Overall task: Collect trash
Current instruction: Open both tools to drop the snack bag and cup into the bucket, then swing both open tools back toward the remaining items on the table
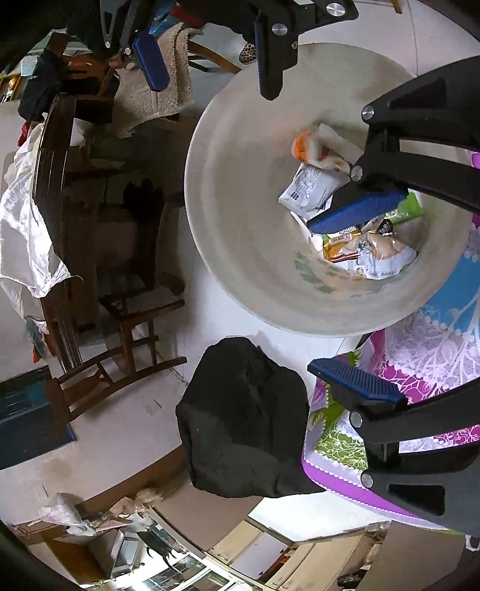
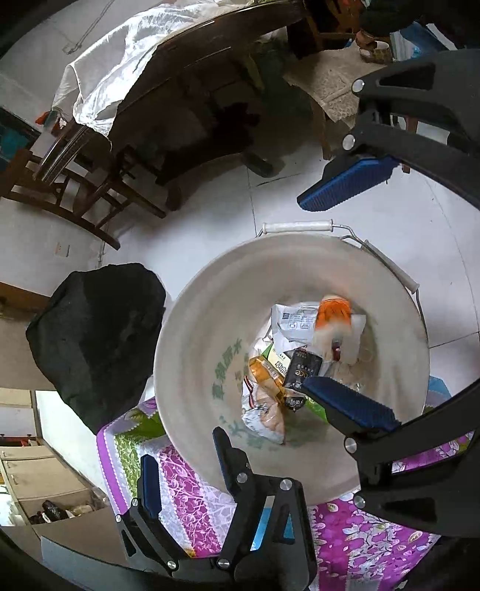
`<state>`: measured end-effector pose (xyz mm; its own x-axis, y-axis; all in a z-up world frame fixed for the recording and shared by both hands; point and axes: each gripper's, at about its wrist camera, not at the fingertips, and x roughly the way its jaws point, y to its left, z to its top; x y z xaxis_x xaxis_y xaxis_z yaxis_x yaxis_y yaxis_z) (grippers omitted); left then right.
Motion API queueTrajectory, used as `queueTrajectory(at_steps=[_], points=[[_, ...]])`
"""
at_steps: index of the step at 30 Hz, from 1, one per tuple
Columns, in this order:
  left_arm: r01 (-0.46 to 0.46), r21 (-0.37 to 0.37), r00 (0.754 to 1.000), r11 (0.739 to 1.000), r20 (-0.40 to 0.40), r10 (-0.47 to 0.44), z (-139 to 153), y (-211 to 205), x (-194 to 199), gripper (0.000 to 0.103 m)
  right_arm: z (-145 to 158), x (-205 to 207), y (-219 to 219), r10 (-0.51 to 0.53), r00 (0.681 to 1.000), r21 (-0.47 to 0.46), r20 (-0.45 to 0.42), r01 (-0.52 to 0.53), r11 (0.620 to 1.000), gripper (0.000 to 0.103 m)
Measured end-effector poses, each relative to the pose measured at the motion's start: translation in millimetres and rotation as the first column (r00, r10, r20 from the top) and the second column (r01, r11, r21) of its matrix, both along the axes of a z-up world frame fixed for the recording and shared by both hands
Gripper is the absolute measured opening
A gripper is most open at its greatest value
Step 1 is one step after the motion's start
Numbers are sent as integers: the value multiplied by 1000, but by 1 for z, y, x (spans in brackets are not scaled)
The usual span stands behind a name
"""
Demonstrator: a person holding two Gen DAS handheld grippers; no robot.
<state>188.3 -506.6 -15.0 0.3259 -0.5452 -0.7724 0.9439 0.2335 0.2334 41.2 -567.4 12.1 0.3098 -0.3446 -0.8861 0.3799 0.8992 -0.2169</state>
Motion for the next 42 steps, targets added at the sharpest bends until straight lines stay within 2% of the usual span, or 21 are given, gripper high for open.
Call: queueTrajectory(at_steps=[12, 16, 18, 21, 24, 25, 27, 29, 31, 33, 35, 37, 39, 42], points=[[-1, -11, 1000, 1000, 23, 2, 3, 1, -8, 70, -3, -4, 5, -9, 1000, -17, -1, 9, 1000, 88], [-30, -18, 999, 999, 42, 31, 1, 8, -7, 70, -2, -8, 8, -15, 999, -35, 30, 16, 999, 88], [-60, -35, 996, 998, 61, 62, 2, 13, -6, 70, 2, -11, 13, -26, 997, -67, 79, 31, 997, 88], [-118, -77, 989, 990, 85, 125, 1, 32, -7, 72, 12, -20, 28, -45, 982, -174, 183, 77, 982, 88], [-188, -134, 973, 973, 107, 203, 0, 62, -4, 74, 22, -33, 58, -24, 943, -266, 332, 119, 957, 88], [-214, -153, 967, 965, 107, 232, -1, 75, -2, 74, 23, -38, 75, -7, 918, -285, 395, 131, 949, 88], [-290, -198, 945, 936, 92, 313, -5, 111, 5, 74, 22, -43, 93, 15, 887, -286, 461, 132, 949, 88], [-348, -231, 926, 909, 66, 371, -6, 145, 12, 74, 16, -46, 118, 49, 838, -256, 544, 110, 960, 88], [-412, -265, 901, 872, 25, 434, -6, 191, 20, 75, 7, -42, 136, 68, 808, -224, 586, 80, 971, 88], [-462, -293, 877, 837, -8, 481, -3, 234, 29, 76, -1, -31, 152, 75, 797, -183, 599, 45, 982, 88], [-528, -316, 837, 788, -34, 547, -2, 284, 40, 79, -13, -12, 166, 86, 802, -124, 592, -15, 992, 88], [-598, -323, 784, 734, -44, 619, 0, 328, 53, 80, -24, 11, 179, 106, 812, -74, 574, -77, 994, 88], [-673, -310, 718, 671, -56, 694, -3, 373, 71, 81, -31, 34, 193, 148, 817, -46, 557, -147, 988, 88], [-759, -272, 633, 591, -95, 768, -9, 422, 92, 81, -40, 74, 225, 255, 821, -33, 511, -278, 960, 88]])
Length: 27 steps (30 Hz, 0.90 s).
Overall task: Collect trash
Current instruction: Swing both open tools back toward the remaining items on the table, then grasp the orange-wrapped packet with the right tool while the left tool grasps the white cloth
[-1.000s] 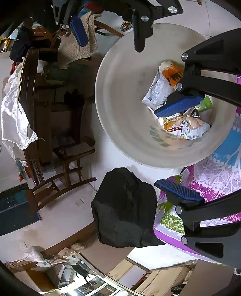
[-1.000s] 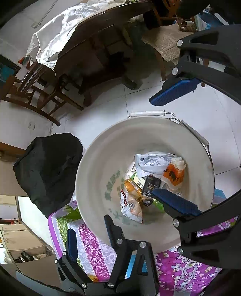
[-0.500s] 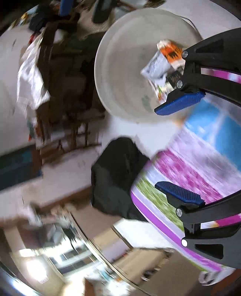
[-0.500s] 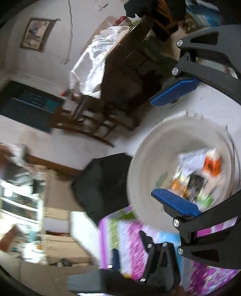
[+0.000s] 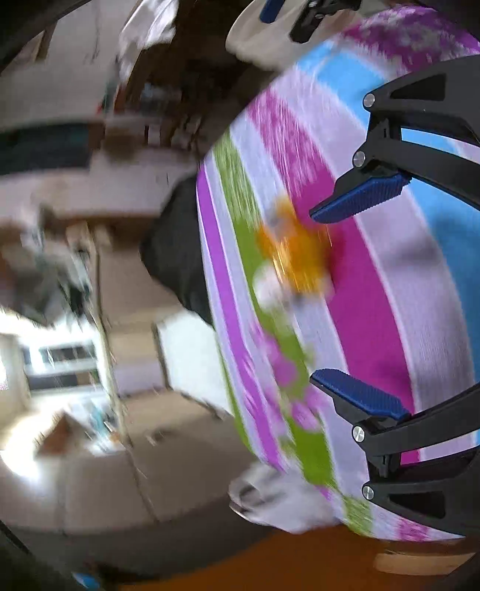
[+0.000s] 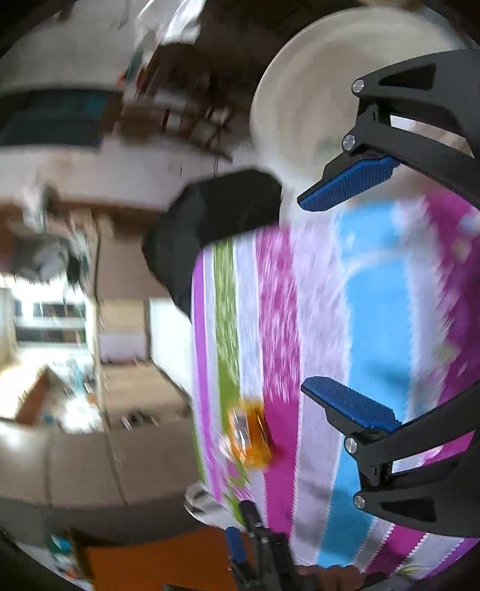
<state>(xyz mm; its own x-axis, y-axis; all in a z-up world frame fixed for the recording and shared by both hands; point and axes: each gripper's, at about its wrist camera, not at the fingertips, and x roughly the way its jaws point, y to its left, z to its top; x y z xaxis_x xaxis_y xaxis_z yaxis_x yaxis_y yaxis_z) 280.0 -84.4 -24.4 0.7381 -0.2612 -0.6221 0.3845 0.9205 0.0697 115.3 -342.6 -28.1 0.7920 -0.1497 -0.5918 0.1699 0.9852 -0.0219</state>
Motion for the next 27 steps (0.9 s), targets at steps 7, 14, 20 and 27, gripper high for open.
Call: queueTrajectory(at_steps=[7, 14, 20, 27], points=[[-176, -69, 981, 982, -90, 169, -8, 73, 43, 81, -16, 97, 72, 292, 949, 148, -118, -274, 950, 97], [-208, -97, 975, 973, -103, 198, -9, 82, 66, 81, -28, 163, 101, 385, 908, 237, -167, -342, 909, 97], [-197, -85, 975, 977, -119, 186, -16, 75, 80, 82, -40, 189, 105, 396, 893, 278, -213, -333, 901, 89], [-138, -75, 983, 988, -132, 127, -23, 52, 84, 83, -39, 148, 76, 370, 913, 319, -172, -304, 898, 69]])
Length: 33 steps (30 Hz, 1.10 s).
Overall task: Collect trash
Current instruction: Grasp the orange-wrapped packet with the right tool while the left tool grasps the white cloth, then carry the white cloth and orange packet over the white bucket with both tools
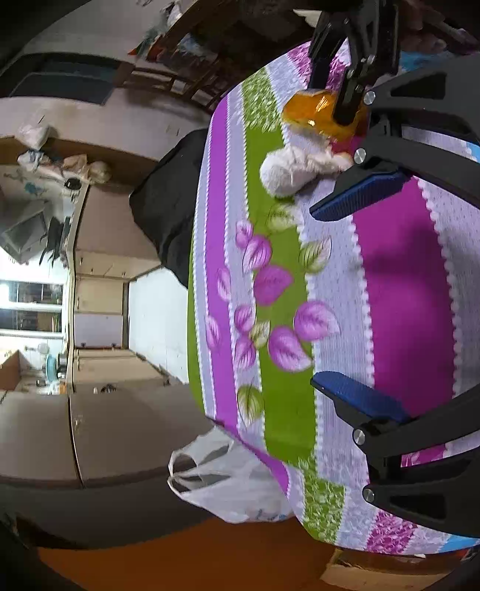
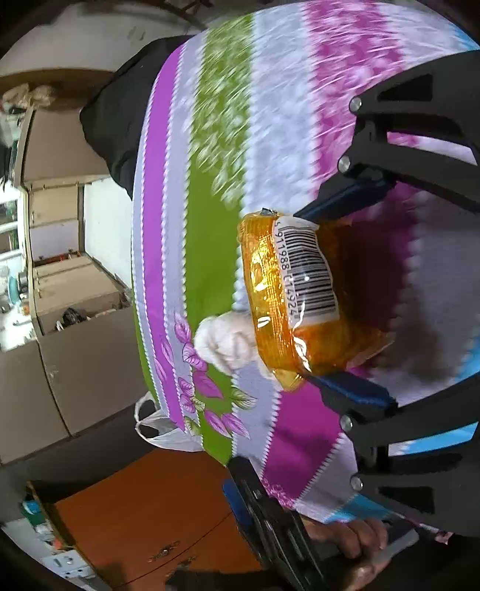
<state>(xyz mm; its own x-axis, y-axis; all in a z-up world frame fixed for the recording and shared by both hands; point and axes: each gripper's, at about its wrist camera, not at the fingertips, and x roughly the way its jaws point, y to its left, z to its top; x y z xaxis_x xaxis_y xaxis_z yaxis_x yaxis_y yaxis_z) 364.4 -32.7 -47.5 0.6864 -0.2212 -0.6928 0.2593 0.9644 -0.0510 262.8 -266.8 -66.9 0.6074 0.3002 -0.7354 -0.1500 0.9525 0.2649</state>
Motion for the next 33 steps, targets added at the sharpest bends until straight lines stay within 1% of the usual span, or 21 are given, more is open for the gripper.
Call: queueTrajectory(at_steps=[1, 5, 8, 11, 13, 14, 15, 16, 17, 18, 19, 21, 23, 26, 29, 33], points=[[14, -1, 1000, 1000, 0, -14, -1, -5, -1, 83, 0, -5, -4, -13, 1000, 5, 0, 13, 1000, 68], [81, 7, 997, 997, 14, -81, -3, -39, -4, 83, 1, -48, -31, -116, 993, 57, 9, 116, 992, 65], [129, 0, 992, 992, -3, -129, -5, -66, 0, 83, 0, -74, -49, -199, 980, 76, 9, 198, 977, 64], [177, -7, 984, 984, -9, -177, -9, -91, 7, 83, -3, -94, -61, -259, 966, 105, -2, 257, 961, 64], [187, 10, 982, 982, -26, -186, -16, -106, 16, 78, -4, -106, -66, -280, 960, 112, -4, 279, 954, 64], [191, 20, 981, 981, -38, -191, -20, -113, 20, 77, -5, -110, -67, -285, 959, 120, -5, 283, 952, 64], [196, 38, 980, 980, -55, -193, -26, -121, 25, 71, -4, -110, -65, -288, 958, 126, -7, 287, 950, 64], [191, 53, 980, 980, -69, -187, -32, -125, 28, 61, -4, -113, -66, -291, 957, 132, -11, 290, 948, 64], [186, 65, 980, 980, -87, -180, -38, -128, 32, 55, -3, -116, -67, -292, 956, 135, -10, 291, 947, 64], [179, 71, 980, 981, -106, -171, -43, -130, 35, 44, -1, -120, -70, -291, 957, 136, -7, 289, 947, 64], [167, 77, 981, 983, -108, -159, -46, -130, 36, 41, 1, -119, -67, -288, 958, 135, -2, 286, 949, 64], [167, 73, 982, 983, -100, -160, -45, -129, 33, 37, 3, -121, -63, -285, 958, 130, 6, 282, 951, 64], [151, 76, 986, 986, -84, -145, -41, -126, 27, 36, 7, -118, -60, -274, 962, 127, 15, 270, 955, 64], [106, 114, 994, 988, -23, -104, -26, -121, 7, 35, 13, -115, -55, -254, 967, 119, 25, 249, 961, 64], [72, 158, 997, 985, 30, -77, -9, -121, -17, 35, 20, -113, -46, -231, 973, 92, 29, 228, 969, 64], [65, 188, 994, 980, 73, -80, 7, -112, -42, 35, 30, -115, -38, -200, 979, 67, 34, 197, 978, 63]])
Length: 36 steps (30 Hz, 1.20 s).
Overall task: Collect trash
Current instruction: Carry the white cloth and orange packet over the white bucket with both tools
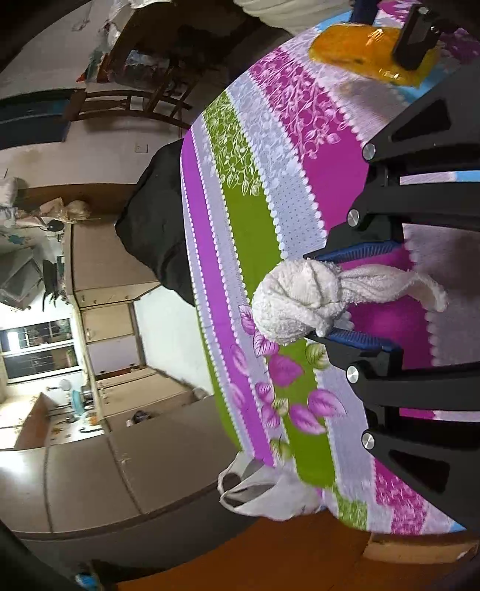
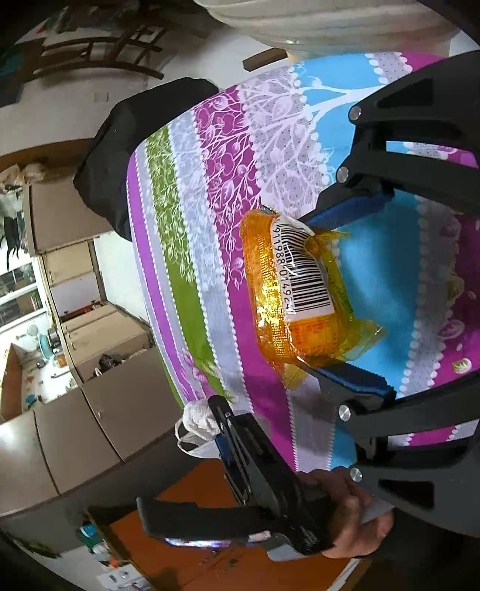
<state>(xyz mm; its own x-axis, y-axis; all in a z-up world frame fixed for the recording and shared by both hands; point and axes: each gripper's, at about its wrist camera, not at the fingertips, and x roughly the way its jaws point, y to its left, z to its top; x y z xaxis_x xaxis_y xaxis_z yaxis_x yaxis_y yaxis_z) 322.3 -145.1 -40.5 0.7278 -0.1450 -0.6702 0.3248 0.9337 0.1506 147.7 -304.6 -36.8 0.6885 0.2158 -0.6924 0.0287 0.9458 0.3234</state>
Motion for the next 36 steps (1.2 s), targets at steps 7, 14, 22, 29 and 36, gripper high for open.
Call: queueTrajectory(at_steps=[7, 14, 22, 29, 36], points=[[45, 44, 998, 998, 38, -47, 13, -16, -33, 35, 15, -16, -1, 5, 1000, -35, -3, -5, 999, 63], [141, 71, 986, 987, 75, -147, 26, -59, -60, 35, 46, -40, -34, -46, 999, -80, 24, 48, 996, 63], [271, 76, 953, 960, 121, -279, 52, -122, -83, 35, 80, -68, -86, -138, 989, -149, 49, 144, 978, 63], [392, 81, 903, 916, 155, -400, 70, -182, -109, 35, 96, -92, -141, -251, 967, -215, 29, 252, 944, 63], [508, 91, 846, 857, 137, -516, 76, -248, -136, 35, 96, -115, -203, -379, 924, -262, -43, 356, 897, 63]])
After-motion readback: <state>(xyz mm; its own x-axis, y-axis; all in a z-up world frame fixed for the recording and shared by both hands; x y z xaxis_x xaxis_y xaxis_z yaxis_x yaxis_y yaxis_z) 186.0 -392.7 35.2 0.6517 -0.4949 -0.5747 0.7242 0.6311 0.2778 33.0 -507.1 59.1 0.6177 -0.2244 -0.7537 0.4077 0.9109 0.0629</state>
